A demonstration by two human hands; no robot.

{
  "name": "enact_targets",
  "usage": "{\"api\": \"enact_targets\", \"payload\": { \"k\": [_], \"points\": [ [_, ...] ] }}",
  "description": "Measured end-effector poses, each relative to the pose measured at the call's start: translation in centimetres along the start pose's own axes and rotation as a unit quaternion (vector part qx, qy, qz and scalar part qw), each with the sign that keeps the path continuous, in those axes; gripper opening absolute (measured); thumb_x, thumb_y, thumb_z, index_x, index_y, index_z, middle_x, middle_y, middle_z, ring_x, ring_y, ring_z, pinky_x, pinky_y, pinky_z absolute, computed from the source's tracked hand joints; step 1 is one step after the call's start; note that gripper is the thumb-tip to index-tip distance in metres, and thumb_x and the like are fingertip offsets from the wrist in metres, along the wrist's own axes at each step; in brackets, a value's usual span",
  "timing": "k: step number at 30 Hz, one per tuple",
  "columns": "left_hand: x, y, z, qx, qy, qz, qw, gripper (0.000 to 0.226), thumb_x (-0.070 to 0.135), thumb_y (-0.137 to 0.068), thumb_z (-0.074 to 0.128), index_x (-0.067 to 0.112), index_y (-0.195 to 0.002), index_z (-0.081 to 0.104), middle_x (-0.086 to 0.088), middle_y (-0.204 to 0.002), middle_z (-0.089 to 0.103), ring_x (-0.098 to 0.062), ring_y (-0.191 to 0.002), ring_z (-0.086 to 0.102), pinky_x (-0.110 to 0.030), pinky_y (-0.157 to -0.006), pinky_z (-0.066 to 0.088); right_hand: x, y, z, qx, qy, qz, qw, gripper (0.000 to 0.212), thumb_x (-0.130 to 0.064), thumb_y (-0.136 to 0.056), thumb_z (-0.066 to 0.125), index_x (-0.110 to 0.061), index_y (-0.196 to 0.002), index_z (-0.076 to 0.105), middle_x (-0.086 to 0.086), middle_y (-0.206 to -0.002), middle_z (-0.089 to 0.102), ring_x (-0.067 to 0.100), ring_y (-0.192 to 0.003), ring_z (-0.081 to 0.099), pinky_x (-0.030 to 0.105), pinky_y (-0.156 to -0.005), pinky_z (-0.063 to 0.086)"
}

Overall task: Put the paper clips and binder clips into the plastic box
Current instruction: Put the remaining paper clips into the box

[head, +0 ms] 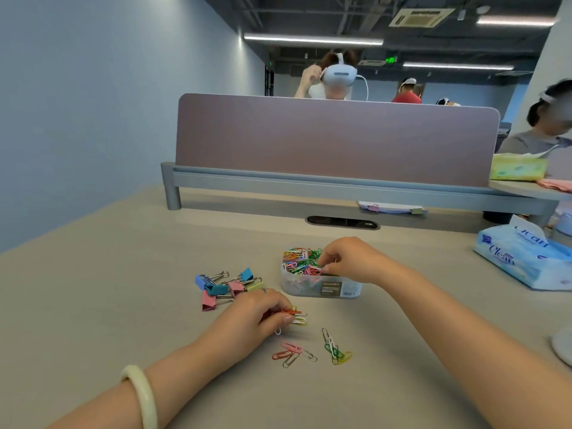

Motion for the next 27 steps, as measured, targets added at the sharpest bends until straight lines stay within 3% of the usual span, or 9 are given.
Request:
{"api": "enact_targets", "payload": {
  "k": [3, 7, 11, 14, 17, 21, 24, 27],
  "points": [
    [0.2, -1.4, -1.0, 0.032, 0.014, -0.019, 0.999, 0.005, 0.019, -0.084, 0.061, 0.02, -0.081, 0.064, 0.013, -0.072, 0.06, -0.001, -0.074, 0.054, -0.01, -0.063, 0.039, -0.1, 0.7, -0.5, 0.029, -0.029, 0.0, 0.999, 0.02, -0.021, -0.087, 0.06, -0.019, -0.105, 0.068, 0.0, -0.105, 0.063, 0.009, -0.086, 0.052, 0.024, -0.076, 0.039],
    [0.1, -5.8, -3.2, 0.095, 0.036, -0.052, 0.993, 0.017, 0.013, -0.084, 0.06, 0.023, -0.072, 0.058, 0.01, -0.056, 0.052, -0.004, -0.045, 0.047, -0.009, -0.049, 0.036, -0.8, 2.8, -1.7, 0.128, -0.054, -0.027, 0.99, 0.014, -0.017, -0.087, 0.057, -0.018, -0.098, 0.066, -0.004, -0.092, 0.056, 0.008, -0.078, 0.05, 0.015, -0.065, 0.037],
    [-1.8, -11.0, -3.0, 0.115, -0.019, -0.089, 0.989, 0.011, 0.016, -0.085, 0.058, 0.008, -0.081, 0.064, -0.005, -0.068, 0.058, -0.012, -0.055, 0.047, -0.023, -0.056, 0.037, -2.1, 5.6, -1.0, 0.125, -0.076, -0.072, 0.987, 0.009, -0.015, -0.086, 0.059, -0.016, -0.088, 0.067, -0.006, -0.086, 0.058, -0.002, -0.071, 0.049, 0.007, -0.063, 0.037],
    [-3.6, -12.9, -1.4, 0.078, -0.079, -0.124, 0.986, 0.014, 0.019, -0.084, 0.06, 0.006, -0.085, 0.066, -0.012, -0.081, 0.065, -0.023, -0.073, 0.054, -0.029, -0.066, 0.038, -2.5, 7.7, 0.4, 0.084, -0.078, -0.096, 0.989, 0.008, -0.015, -0.084, 0.06, -0.017, -0.086, 0.067, -0.011, -0.079, 0.055, -0.003, -0.069, 0.05, 0.006, -0.064, 0.036],
    [-4.5, -13.4, -0.3, 0.006, -0.148, -0.127, 0.981, 0.016, 0.021, -0.083, 0.061, 0.008, -0.089, 0.067, -0.014, -0.097, 0.069, -0.028, -0.091, 0.059, -0.033, -0.076, 0.043, -1.9, 9.2, 1.7, 0.042, -0.061, -0.085, 0.994, 0.01, -0.021, -0.086, 0.058, -0.022, -0.091, 0.066, -0.011, -0.085, 0.057, 0.002, -0.075, 0.052, 0.01, -0.069, 0.039],
    [-4.4, -13.6, -0.6, -0.067, -0.196, -0.106, 0.973, 0.022, 0.022, -0.086, 0.056, 0.008, -0.096, 0.07, -0.012, -0.098, 0.069, -0.027, -0.091, 0.058, -0.031, -0.075, 0.042, -0.4, 10.1, 2.5, 0.002, -0.037, -0.055, 0.998, 0.019, -0.032, -0.086, 0.058, -0.027, -0.103, 0.064, -0.007, -0.101, 0.061, 0.007, -0.09, 0.055, 0.022, -0.083, 0.045],
    [-4.1, -13.5, -0.8, -0.127, -0.211, -0.079, 0.966, 0.027, 0.019, -0.092, 0.044, 0.008, -0.098, 0.068, -0.011, -0.096, 0.064, -0.028, -0.094, 0.051, -0.03, -0.076, 0.034, 0.2, 10.7, 3.0, -0.053, -0.076, -0.045, 0.995, 0.04, -0.036, -0.08, 0.067, -0.027, -0.117, 0.059, -0.008, -0.1, 0.052, 0.001, -0.087, 0.05, 0.012, -0.08, 0.042],
    [-3.5, -12.8, -0.7, -0.174, -0.288, -0.04, 0.941, 0.033, 0.021, -0.097, 0.033, 0.014, -0.12, 0.056, -0.012, -0.112, 0.056, -0.03, -0.104, 0.04, -0.034, -0.085, 0.031, 0.2, 11.0, 3.2, -0.067, -0.123, -0.04, 0.989, 0.055, -0.034, -0.072, 0.075, -0.028, -0.123, 0.056, -0.014, -0.092, 0.043, -0.009, -0.081, 0.046, 0.005, -0.078, 0.037]
  ]
}}
Point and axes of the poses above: each hand's wrist, its own y-axis away from the middle knuckle, its own z-axis out of the palm, x = y × z, the point moved 3 cm from there along -y, towards the middle knuckle
